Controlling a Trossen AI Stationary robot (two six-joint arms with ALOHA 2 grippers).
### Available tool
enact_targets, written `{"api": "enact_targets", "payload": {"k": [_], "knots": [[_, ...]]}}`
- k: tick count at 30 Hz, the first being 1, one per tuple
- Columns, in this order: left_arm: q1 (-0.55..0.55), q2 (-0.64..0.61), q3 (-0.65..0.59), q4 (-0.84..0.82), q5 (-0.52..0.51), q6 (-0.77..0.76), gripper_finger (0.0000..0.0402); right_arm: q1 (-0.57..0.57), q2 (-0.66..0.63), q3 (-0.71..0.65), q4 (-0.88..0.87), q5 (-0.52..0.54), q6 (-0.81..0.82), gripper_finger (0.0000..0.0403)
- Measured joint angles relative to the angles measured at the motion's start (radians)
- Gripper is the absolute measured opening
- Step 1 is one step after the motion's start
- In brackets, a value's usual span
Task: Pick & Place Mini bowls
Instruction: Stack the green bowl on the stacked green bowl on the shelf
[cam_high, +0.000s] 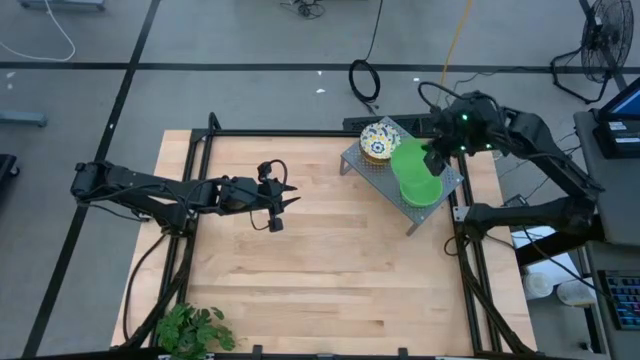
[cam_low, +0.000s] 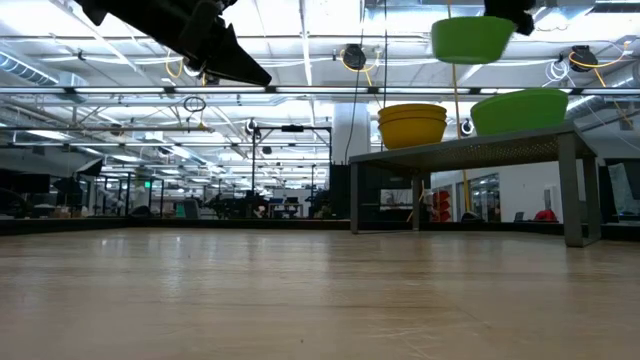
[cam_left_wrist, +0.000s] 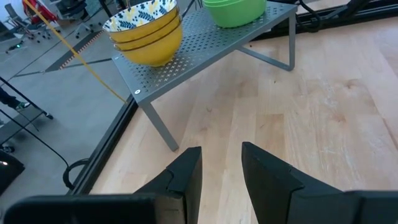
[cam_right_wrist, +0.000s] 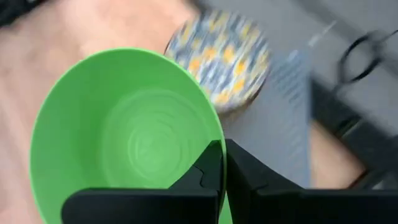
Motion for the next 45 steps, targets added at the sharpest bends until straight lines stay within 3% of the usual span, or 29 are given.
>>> {"api": "enact_targets", "payload": {"k": [4,17,45], "knots": [[0.0,0.0,0.0,-0.001,0.0,-0.001,0.0118,-0.064,0.015,0.0,-0.115,-0.126,-0.009,0.0],[0.0,0.0,0.0,-0.007,0.0,-0.003,0.0118,-0.128,-0.003,-0.003,-0.192,-0.126,0.0,0.0],[0.0,0.0,0.0,-0.007,0.0,-0.006,0.0118,-0.128,-0.115,-0.283,-0.082,-0.103,0.021,0.0]]}}
